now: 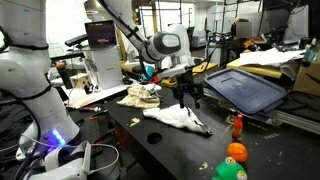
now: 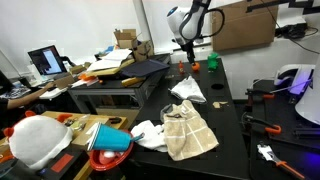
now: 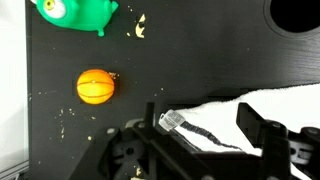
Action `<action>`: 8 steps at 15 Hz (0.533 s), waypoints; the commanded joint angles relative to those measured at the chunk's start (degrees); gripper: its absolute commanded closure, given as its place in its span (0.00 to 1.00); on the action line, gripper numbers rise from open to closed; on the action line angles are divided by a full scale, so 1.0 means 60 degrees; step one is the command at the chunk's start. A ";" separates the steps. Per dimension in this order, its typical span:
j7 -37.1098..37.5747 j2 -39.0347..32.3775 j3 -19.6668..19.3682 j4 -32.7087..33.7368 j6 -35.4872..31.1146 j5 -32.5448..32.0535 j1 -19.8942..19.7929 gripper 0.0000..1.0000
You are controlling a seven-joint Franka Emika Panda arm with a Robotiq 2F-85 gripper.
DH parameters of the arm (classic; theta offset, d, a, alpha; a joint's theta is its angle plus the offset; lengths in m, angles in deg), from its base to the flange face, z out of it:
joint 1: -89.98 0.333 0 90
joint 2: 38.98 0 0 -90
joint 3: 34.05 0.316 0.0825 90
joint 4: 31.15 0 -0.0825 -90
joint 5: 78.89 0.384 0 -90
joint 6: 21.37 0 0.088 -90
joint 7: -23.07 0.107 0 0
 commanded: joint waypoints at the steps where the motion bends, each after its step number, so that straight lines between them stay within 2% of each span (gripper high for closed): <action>1: -0.0899 0.0260 0.0440 0.0649 0.0861 0.0586 -0.0326 0.00; 8: -0.2169 -0.0701 0.1071 0.2650 0.2344 0.1677 -0.0600 0.00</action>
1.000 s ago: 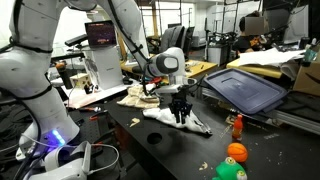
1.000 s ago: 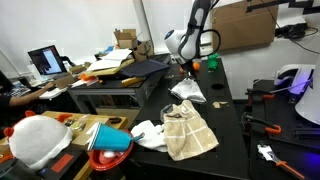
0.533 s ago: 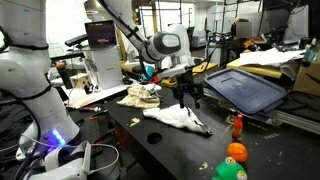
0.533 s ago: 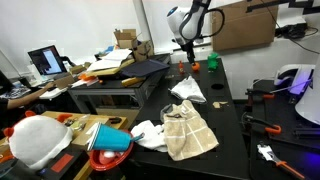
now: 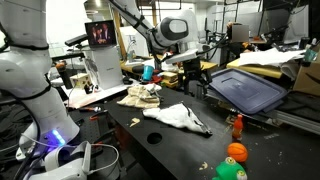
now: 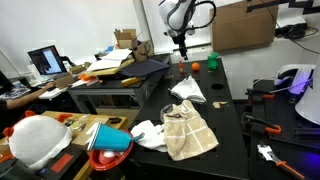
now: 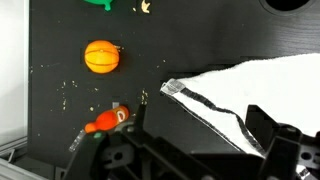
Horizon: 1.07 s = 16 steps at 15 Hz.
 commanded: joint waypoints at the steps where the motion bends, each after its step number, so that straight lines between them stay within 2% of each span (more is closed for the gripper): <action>1: -0.1080 -0.0728 0.0423 0.1335 0.1155 0.0599 -0.0302 0.00; 7: -0.2461 -0.2246 0.0739 0.3346 0.2650 0.1021 -0.0734 0.00; 12: -0.2930 -0.3425 0.0734 0.4339 0.2441 0.1145 -0.1061 0.00; 16: -0.3600 -0.4062 0.1022 0.4826 0.2538 0.1502 -0.1374 0.00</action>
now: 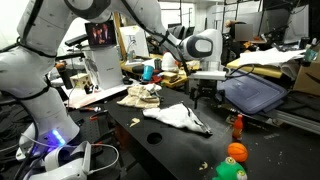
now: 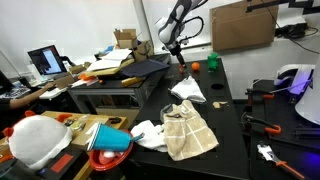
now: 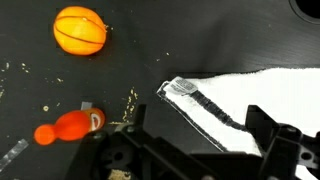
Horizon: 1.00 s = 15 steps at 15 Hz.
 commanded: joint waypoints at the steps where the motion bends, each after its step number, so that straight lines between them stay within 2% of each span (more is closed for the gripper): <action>1: -0.0926 -0.0560 0.0413 0.0727 0.0341 0.0537 -0.0374 0.00; 6: -0.1836 -0.1243 0.0564 0.1307 0.0648 0.1047 -0.0595 0.00; 11: -0.2571 -0.2061 0.0464 0.2253 0.1305 0.1030 -0.0786 0.00; 15: -0.3290 -0.2681 0.0542 0.2932 0.1307 0.1140 -0.0964 0.00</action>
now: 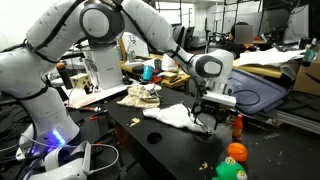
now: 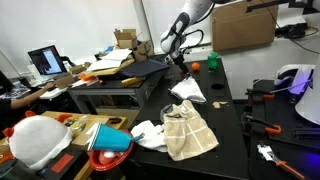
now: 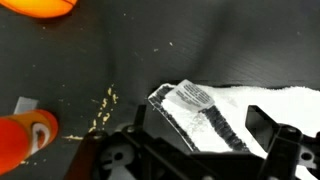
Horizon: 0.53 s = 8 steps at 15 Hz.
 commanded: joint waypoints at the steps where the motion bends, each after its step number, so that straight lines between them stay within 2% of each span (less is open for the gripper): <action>1: -0.0712 -0.0677 0.0094 0.1035 0.0403 0.0249 -0.0150 0.00; 8: -0.1702 -0.1573 0.0215 0.2232 0.1072 0.0483 -0.0242 0.00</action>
